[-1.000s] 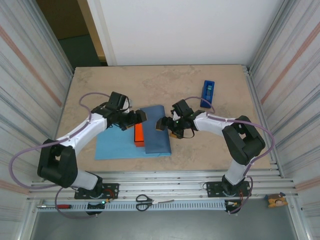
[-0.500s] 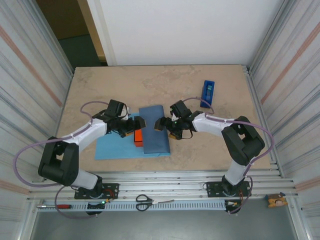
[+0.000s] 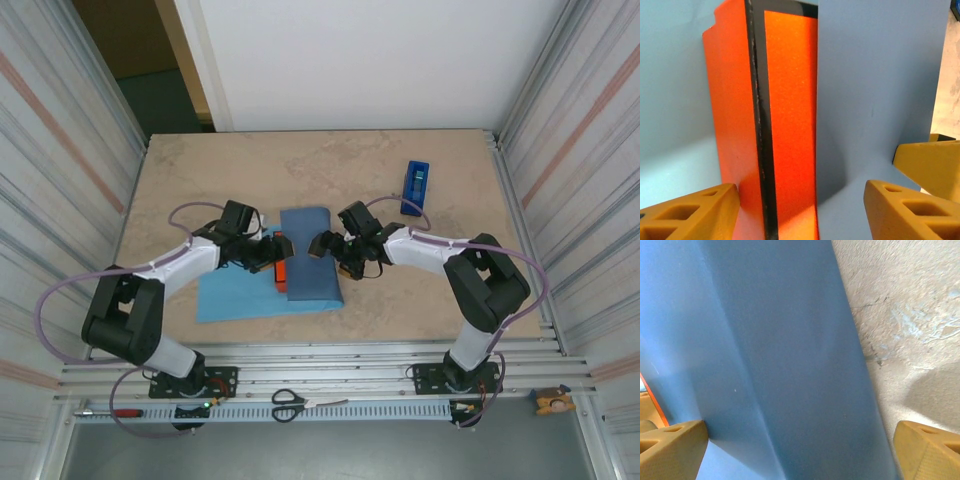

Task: Wrap the gift box in paper

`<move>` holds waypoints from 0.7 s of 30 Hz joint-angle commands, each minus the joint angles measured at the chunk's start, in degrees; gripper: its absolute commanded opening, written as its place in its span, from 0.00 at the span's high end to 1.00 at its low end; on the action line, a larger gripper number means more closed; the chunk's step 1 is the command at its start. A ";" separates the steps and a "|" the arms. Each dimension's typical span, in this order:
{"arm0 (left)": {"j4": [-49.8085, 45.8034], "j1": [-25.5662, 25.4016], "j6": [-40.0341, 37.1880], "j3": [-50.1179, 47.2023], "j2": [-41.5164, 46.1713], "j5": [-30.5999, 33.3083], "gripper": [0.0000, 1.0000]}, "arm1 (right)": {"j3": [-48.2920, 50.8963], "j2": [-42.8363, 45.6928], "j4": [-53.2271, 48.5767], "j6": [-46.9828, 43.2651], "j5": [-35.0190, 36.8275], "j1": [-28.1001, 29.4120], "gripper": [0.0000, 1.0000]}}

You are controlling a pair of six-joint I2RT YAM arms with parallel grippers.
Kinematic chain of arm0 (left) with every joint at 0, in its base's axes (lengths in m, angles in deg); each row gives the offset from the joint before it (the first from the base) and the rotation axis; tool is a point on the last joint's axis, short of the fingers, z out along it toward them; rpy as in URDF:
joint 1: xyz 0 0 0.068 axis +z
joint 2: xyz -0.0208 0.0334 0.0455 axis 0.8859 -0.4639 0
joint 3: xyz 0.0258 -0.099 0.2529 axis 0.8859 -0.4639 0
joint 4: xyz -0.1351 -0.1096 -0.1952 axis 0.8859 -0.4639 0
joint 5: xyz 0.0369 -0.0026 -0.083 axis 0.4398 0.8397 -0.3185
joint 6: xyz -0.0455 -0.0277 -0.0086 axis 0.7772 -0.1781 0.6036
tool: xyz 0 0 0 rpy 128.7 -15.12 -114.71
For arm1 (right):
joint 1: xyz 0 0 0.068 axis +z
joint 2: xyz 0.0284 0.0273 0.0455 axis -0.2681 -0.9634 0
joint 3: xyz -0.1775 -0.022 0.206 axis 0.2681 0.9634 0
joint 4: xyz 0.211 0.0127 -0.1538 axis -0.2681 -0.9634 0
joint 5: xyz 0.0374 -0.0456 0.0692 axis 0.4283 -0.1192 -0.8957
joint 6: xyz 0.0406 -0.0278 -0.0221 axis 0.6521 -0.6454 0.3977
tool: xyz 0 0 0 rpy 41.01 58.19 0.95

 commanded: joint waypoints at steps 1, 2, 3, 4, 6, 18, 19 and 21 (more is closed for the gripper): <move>1.94 -2.35 2.43 -0.68 -1.94 -0.91 0.33 | 1.90 0.88 -2.80 1.79 2.19 0.38 0.05; 2.06 -2.71 2.52 -0.54 -2.27 -0.81 0.33 | 2.03 0.90 -2.87 1.41 1.90 0.22 0.05; 2.06 -3.00 2.39 -0.25 -2.61 -0.75 0.33 | 2.16 0.97 -2.79 1.12 1.59 0.07 0.05; 1.98 -3.32 2.31 -0.01 -3.00 -0.60 0.33 | 2.34 1.04 -2.98 0.84 1.46 -0.03 0.05; 1.29 -3.64 2.19 0.56 -3.76 0.11 0.34 | 2.34 1.15 -3.39 -0.22 1.11 -0.10 0.05; -7.11 -3.37 -1.72 1.72 -3.84 6.06 0.44 | 1.21 6.21 -5.36 -10.51 -3.48 -3.74 0.03; -7.56 -3.17 -1.71 1.75 -3.68 6.30 0.44 | 0.71 6.39 -6.74 -11.43 -3.16 -4.33 0.03; -7.74 -2.86 -1.73 1.52 -3.18 6.70 0.44 | 0.77 6.45 -7.39 -12.82 -3.72 -5.67 0.03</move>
